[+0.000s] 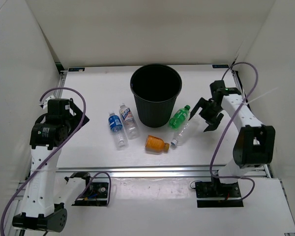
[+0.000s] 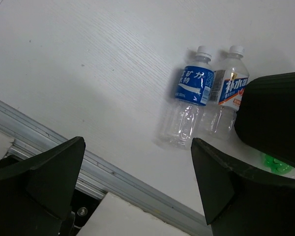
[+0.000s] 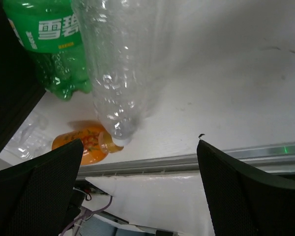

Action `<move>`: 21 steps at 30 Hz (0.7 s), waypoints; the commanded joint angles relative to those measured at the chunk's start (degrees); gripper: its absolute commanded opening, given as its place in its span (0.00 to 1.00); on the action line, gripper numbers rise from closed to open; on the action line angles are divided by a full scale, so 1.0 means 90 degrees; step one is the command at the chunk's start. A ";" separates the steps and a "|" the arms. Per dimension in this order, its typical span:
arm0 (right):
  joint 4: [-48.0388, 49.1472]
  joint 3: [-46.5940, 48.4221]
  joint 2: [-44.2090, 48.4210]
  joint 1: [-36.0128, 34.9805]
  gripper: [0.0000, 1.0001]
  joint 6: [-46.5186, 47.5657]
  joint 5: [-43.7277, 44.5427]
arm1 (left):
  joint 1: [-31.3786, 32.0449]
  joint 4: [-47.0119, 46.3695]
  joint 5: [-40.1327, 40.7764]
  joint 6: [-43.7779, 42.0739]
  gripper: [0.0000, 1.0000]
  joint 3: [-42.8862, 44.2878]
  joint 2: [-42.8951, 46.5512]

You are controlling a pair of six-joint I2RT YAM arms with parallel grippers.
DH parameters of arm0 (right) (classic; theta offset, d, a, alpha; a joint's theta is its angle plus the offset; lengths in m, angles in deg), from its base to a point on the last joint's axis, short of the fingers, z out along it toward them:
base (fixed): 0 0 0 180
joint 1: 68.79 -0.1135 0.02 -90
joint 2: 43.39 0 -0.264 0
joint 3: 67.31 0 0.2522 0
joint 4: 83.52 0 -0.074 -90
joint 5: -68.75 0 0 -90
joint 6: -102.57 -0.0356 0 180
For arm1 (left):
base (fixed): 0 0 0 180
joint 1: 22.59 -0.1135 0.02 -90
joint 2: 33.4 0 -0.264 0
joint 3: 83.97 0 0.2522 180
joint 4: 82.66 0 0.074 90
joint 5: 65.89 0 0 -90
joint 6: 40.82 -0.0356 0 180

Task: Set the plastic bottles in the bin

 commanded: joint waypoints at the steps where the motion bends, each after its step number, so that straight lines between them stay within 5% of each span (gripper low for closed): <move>1: 0.0676 0.0166 -0.0646 -0.0370 1.00 -0.0177 -0.0265 | 0.0138 -0.0083 0.0154 -0.0127 1.00 0.0186 -0.0138; 6: 0.0902 0.0478 -0.1582 -0.0750 1.00 -0.0314 -0.0265 | 0.0254 0.0082 0.0866 0.0411 1.00 -0.0028 -0.0138; 10: 0.0784 0.0976 -0.2140 -0.0819 0.99 -0.0246 -0.0041 | 0.0255 -0.0043 0.0614 0.0285 1.00 -0.0088 -0.0070; 21: 0.0784 0.0323 -0.2444 -0.0410 0.61 0.0017 0.0370 | 0.0255 -0.0190 0.0673 0.0343 1.00 -0.0380 -0.0196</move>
